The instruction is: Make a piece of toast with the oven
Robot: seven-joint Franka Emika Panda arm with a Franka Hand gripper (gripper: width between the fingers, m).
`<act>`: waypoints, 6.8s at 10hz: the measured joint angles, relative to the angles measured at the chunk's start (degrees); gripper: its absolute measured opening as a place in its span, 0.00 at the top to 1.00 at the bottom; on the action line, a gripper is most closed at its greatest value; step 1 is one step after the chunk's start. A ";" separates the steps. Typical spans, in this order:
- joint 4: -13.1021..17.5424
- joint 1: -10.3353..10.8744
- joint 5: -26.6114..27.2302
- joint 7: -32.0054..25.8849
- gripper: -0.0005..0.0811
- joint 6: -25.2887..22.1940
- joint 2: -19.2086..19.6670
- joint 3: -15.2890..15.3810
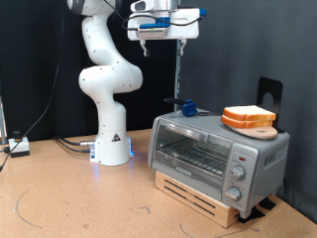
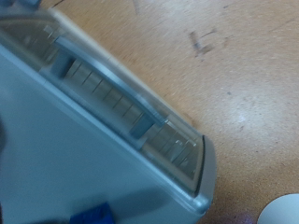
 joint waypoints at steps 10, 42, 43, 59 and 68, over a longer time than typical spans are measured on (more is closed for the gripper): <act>0.32 9.71 1.41 -40.47 0.01 -4.90 4.46 -7.27; -21.23 7.58 4.38 -47.31 0.01 27.82 15.01 -12.68; -21.42 7.34 3.93 -47.31 0.01 29.31 15.61 -12.68; -13.62 -4.10 -4.35 -48.32 0.01 41.50 35.86 -16.80; -8.82 -2.84 2.50 -52.78 0.01 39.95 40.27 -14.85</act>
